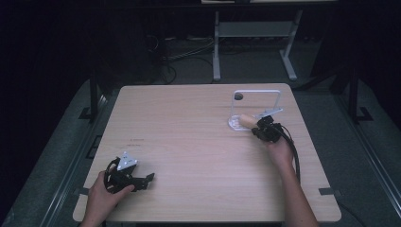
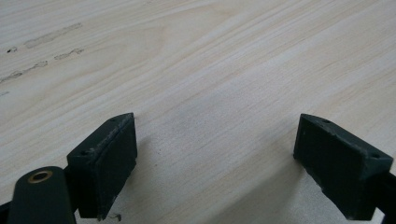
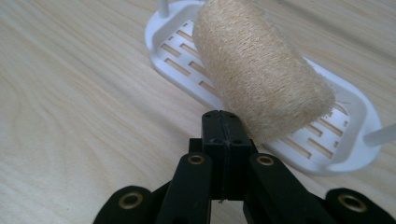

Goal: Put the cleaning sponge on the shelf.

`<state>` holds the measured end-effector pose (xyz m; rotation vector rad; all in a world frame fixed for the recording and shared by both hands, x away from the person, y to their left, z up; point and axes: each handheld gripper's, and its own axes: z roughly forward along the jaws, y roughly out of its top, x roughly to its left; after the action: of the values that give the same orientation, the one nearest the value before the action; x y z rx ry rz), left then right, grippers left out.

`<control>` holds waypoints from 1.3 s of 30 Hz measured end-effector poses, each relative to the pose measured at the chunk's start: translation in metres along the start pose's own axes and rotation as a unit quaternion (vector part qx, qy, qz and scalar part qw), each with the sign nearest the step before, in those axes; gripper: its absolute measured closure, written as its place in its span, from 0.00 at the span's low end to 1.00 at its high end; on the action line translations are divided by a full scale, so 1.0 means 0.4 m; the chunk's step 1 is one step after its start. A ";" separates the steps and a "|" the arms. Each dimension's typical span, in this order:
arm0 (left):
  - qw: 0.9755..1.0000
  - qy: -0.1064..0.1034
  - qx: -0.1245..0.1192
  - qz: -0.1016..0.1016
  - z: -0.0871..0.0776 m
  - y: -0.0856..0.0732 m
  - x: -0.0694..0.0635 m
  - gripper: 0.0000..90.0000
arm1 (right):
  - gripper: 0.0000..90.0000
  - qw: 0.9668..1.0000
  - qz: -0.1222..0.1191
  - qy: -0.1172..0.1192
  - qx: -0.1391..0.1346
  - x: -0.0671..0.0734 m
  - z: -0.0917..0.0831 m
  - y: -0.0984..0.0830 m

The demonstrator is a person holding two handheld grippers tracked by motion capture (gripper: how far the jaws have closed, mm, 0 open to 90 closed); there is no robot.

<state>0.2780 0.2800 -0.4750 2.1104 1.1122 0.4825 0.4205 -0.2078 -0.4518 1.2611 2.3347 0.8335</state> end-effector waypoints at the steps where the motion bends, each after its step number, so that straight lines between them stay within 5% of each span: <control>1: 1.000 0.000 0.000 0.000 0.000 0.000 0.000 0.14 | 1.00 1.000 0.001 -0.005 0.005 -0.003 0.003 -0.002; 25: 1.000 0.000 0.000 0.000 0.000 0.000 0.000 0.14 | 1.00 0.999 0.023 -0.036 0.009 -0.074 0.002 -0.006; 39: 1.000 0.000 0.000 0.000 0.000 0.000 0.000 0.14 | 0.99 0.999 0.031 -0.012 -0.013 -0.059 -0.025 -0.009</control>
<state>0.2781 0.2799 -0.4751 2.1103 1.1121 0.4829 0.4254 -0.2324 -0.4456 1.3310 2.2691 0.8613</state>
